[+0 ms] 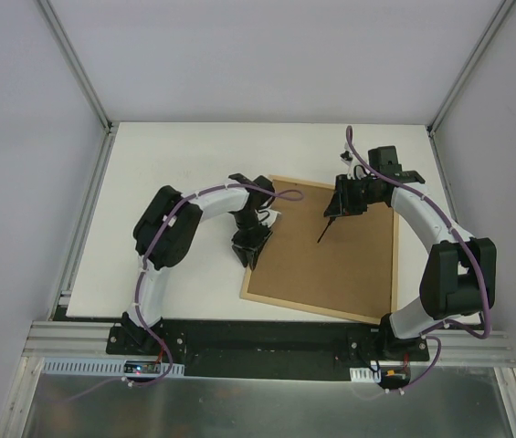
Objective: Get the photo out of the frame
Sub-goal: Adjust the photo frame at the center of the board.
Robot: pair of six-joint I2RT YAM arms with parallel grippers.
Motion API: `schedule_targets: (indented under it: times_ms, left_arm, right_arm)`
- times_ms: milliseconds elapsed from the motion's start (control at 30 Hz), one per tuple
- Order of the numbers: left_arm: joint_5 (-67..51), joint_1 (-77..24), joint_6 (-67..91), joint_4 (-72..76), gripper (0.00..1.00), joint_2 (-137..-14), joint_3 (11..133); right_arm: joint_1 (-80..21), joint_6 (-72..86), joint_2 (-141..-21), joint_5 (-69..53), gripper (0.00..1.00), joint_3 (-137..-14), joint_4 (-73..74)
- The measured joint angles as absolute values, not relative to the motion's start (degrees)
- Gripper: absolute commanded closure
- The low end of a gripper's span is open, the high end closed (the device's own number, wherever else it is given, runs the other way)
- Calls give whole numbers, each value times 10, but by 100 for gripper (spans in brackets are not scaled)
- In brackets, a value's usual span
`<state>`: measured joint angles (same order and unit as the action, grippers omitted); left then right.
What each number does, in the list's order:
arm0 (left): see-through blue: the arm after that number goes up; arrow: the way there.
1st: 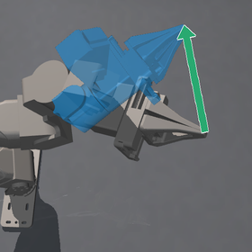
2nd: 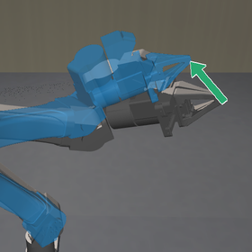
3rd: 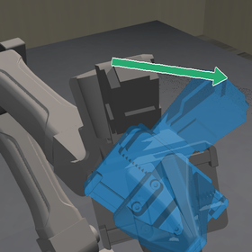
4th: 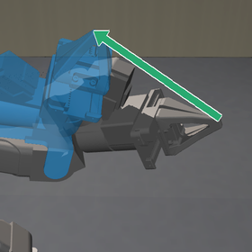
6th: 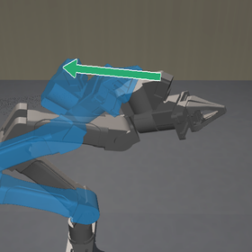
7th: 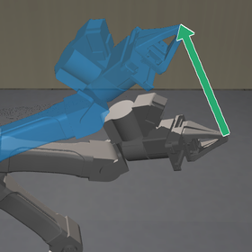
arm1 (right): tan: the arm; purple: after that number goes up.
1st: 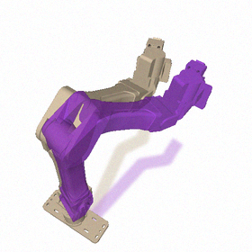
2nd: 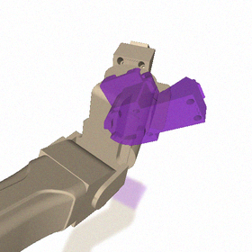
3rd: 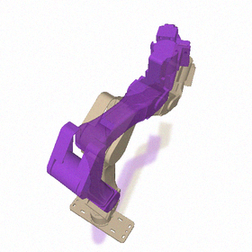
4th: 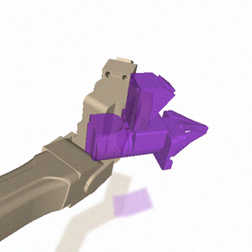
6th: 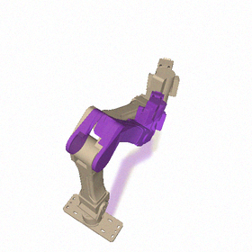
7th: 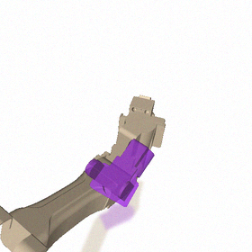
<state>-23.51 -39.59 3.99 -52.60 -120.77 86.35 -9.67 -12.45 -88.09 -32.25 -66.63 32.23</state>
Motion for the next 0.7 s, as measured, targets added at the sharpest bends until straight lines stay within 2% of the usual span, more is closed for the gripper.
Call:
schedule_targets:
  times_ms: [200, 600, 633, 700]
  left_arm:
    - [-317, -347, 38, -499, 100, -1207, 834]
    - [-375, -314, 37, -469, 100, -1197, 802]
    - [-378, -311, 37, -467, 99, -1195, 801]
    - [-386, -306, 36, -463, 88, -1189, 798]
  right_arm:
    - [-97, -123, -881, -326, 99, -666, 322]
    - [-97, -122, -881, -335, 100, -666, 322]
    - [-96, -122, -881, -335, 100, -666, 322]
    - [-95, -122, -881, -337, 100, -666, 322]
